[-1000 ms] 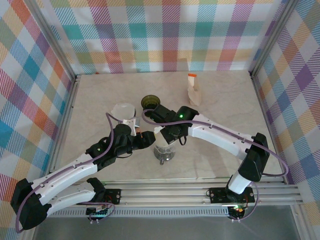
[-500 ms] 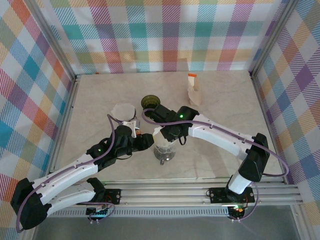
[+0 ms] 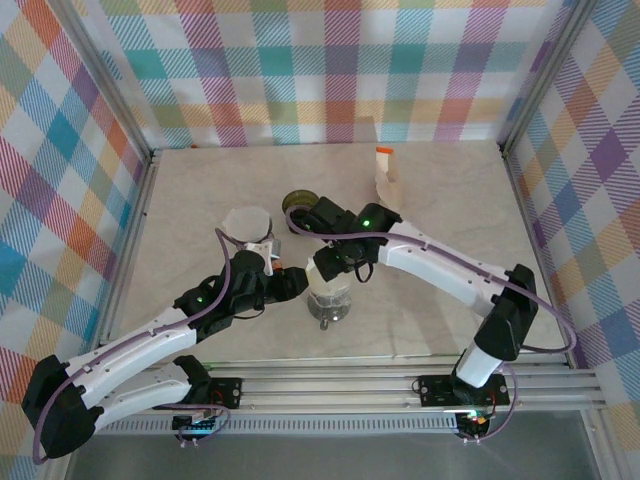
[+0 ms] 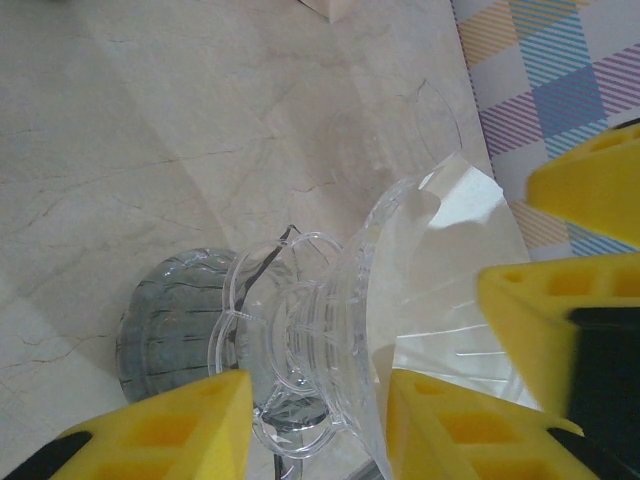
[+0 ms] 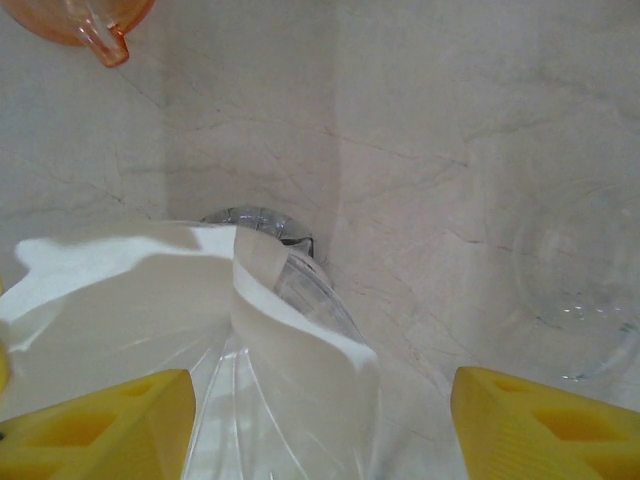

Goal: Place the coffee filter in the dripper

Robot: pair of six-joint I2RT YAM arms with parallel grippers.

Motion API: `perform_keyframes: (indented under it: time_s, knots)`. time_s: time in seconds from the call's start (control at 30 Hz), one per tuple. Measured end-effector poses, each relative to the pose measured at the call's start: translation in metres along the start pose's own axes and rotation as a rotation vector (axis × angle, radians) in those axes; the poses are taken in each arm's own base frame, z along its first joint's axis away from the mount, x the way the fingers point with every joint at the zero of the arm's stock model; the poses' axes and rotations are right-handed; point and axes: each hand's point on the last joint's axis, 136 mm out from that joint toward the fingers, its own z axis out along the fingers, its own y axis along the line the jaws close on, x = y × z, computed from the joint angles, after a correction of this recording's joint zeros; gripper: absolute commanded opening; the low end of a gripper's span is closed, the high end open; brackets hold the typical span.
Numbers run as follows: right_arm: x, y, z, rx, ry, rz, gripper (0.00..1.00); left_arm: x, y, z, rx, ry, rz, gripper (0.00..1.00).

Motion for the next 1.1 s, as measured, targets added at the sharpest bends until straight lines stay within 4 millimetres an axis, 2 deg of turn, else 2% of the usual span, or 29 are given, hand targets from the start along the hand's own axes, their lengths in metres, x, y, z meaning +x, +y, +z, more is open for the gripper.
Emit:
perform_keyframes:
  time_s: [0.27,0.67,0.83,1.1]
  knots:
    - [0.005,0.002,0.029,-0.006,0.066,0.012,0.69,0.0,0.0,0.0,0.0,0.0,0.0,0.39]
    - [0.022,0.003,0.052,-0.005,0.108,0.031,0.68,0.0,0.0,0.0,0.0,0.0,0.0,0.4]
    - [0.024,0.005,0.058,-0.012,0.107,0.038,0.68,0.0,0.0,0.0,0.0,0.0,0.0,0.4]
    - [0.025,0.007,0.065,-0.024,0.104,0.062,0.68,0.001,0.001,0.0,-0.004,0.003,-0.001,0.5]
